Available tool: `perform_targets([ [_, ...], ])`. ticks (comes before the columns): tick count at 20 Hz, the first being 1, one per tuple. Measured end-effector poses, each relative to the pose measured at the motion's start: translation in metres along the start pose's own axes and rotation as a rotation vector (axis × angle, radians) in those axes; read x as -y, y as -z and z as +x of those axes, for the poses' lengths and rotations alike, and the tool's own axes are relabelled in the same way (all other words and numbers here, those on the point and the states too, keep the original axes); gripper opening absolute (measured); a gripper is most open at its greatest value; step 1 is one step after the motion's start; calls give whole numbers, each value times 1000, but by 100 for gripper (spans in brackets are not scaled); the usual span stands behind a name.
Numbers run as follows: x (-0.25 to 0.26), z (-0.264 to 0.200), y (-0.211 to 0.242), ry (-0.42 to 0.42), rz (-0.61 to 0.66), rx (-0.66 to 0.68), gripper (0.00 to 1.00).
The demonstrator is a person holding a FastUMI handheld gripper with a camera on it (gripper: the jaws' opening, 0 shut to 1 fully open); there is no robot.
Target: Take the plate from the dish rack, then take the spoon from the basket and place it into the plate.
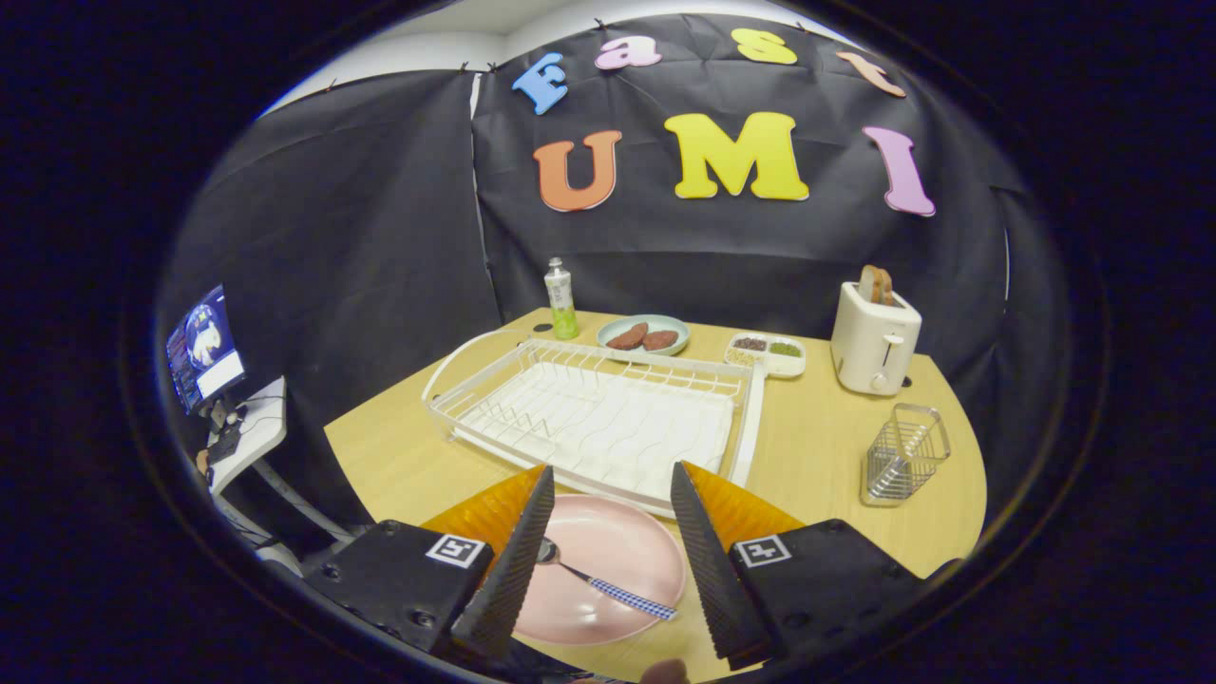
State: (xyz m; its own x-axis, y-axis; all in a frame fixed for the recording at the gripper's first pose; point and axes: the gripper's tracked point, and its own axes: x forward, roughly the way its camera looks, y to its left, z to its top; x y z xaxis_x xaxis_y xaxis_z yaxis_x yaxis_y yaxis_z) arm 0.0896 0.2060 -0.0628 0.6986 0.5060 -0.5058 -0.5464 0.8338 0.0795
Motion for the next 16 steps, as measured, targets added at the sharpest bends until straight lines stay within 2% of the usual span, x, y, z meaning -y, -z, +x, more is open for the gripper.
perform_targets([
  [3, 17, -22, -17, 84, 6, 116, 82],
  [9, 47, -88, -30, 251, 19, 324, 100],
  [12, 58, -113, -23, 327, 6, 386, 100],
  [16, 64, -138, -5, 385, 49, 423, 100],
])
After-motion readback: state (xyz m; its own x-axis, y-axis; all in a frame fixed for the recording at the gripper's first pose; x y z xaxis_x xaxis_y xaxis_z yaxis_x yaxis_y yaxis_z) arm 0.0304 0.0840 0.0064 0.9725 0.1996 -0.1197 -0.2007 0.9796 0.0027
